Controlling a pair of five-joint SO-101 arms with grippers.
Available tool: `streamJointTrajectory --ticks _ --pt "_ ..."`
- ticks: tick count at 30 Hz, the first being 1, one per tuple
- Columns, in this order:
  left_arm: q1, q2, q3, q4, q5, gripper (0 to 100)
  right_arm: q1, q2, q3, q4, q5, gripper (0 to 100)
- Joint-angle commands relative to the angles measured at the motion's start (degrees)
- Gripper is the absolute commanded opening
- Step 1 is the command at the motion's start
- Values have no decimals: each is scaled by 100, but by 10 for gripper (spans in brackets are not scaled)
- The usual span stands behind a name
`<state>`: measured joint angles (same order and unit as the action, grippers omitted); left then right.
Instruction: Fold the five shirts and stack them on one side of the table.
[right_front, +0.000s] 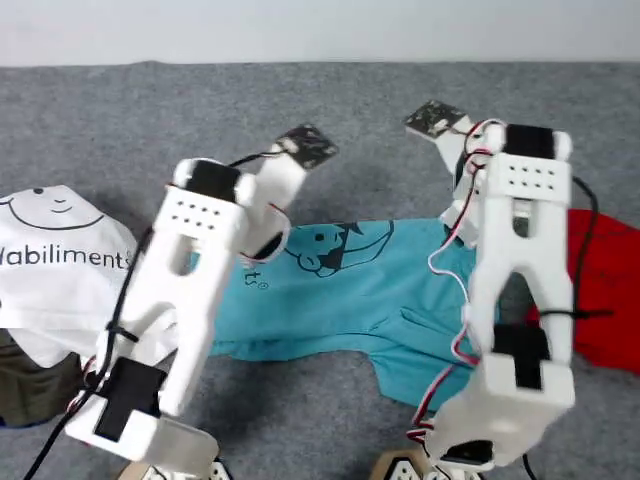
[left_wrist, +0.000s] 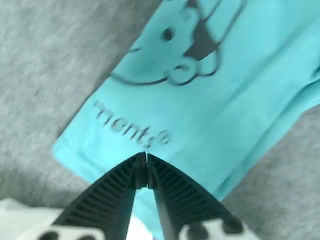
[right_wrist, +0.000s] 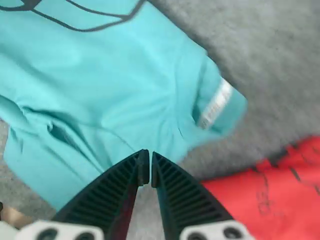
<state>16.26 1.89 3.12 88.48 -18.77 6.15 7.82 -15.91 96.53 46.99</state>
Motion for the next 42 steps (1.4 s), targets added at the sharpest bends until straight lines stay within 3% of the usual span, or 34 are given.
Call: streamJointTrajectory --ticks 1,11,15,22,28,42 --pt "589 97 -224 70 141 9 453 -1095 -316 277 -62 10" --pt "1670 1363 -1226 53 123 118 1675 -3415 -290 611 -229 39" --pt "2022 1855 -1824 53 123 152 1534 -4382 -290 602 -695 103" --pt "2716 2866 -2941 97 123 164 690 -5323 -88 611 -1336 105" --pt "3156 3666 -3978 440 -185 164 505 -5789 404 611 -1433 104" --pt "3147 5213 -5771 1196 -193 150 505 -6308 1108 602 -1415 104"
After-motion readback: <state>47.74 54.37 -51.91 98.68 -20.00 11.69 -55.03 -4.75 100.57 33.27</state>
